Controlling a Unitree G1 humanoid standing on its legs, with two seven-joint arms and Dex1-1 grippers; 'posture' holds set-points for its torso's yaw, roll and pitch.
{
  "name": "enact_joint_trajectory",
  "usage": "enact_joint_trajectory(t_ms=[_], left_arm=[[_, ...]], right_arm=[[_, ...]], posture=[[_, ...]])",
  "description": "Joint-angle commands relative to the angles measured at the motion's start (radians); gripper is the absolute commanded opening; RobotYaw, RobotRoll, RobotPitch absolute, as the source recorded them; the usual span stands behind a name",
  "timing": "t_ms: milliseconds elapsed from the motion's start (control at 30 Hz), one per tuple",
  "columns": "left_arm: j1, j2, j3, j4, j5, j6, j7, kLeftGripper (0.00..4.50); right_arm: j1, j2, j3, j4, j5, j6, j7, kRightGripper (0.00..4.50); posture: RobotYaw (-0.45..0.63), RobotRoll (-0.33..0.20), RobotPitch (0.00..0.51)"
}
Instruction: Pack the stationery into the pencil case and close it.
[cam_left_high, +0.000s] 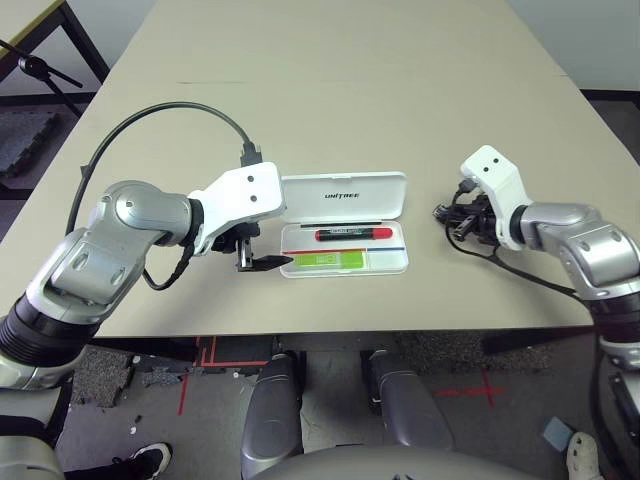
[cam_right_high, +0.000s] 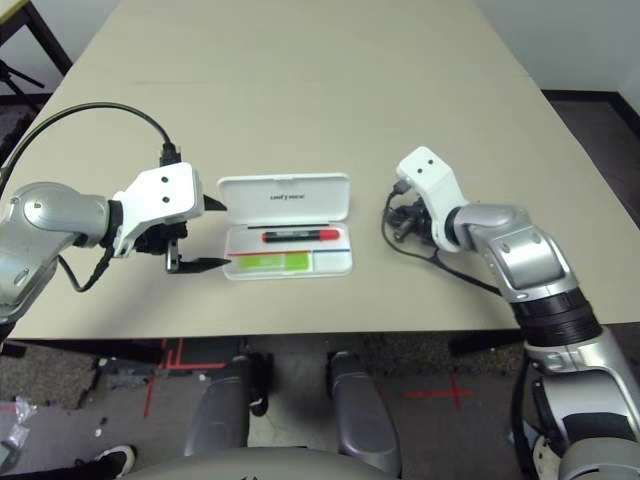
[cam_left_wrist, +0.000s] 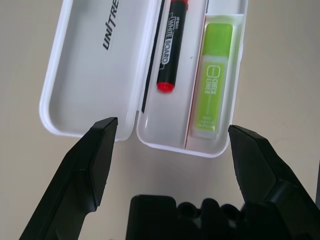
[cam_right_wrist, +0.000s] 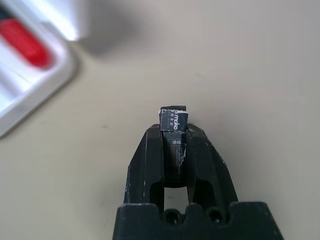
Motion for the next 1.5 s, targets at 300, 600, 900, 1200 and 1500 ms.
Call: enact_joint_trajectory(t_ms=[300, 600, 900, 1200, 1500], left_arm=[[0.045, 0.005, 0.057, -0.032, -0.072, -0.027, -0.029, 4.50], [0.051, -0.019, 0.107, -0.051, -0.181, -0.023, -0.045, 4.50], [0.059, -0.007, 0.104, -0.055, -0.182, -0.021, -0.028, 4.50], [0.064, -0.002, 0.098, -0.058, -0.169, -0.023, -0.021, 4.50], [0.063, -0.002, 0.093, -0.051, -0.164, -0.030, -0.018, 4.50]], right_arm=[[-0.064, -0.042, 0.049, -0.068, 0.048, -0.203, 0.395, 0.32], [-0.122, 0.038, 0.151, -0.099, 0.000, -0.271, 0.482, 0.32], [-0.160, 0.098, 0.216, 0.003, -0.090, -0.350, 0.493, 0.32], [-0.156, 0.149, 0.253, 0.079, -0.155, -0.408, 0.484, 0.32], [-0.146, 0.185, 0.240, 0.112, -0.205, -0.449, 0.442, 1.32]], posture=[[-0.06, 0.000, 0.162], [-0.07, 0.000, 0.163], [-0.04, 0.000, 0.166], [-0.04, 0.000, 0.172], [-0.04, 0.000, 0.173]])
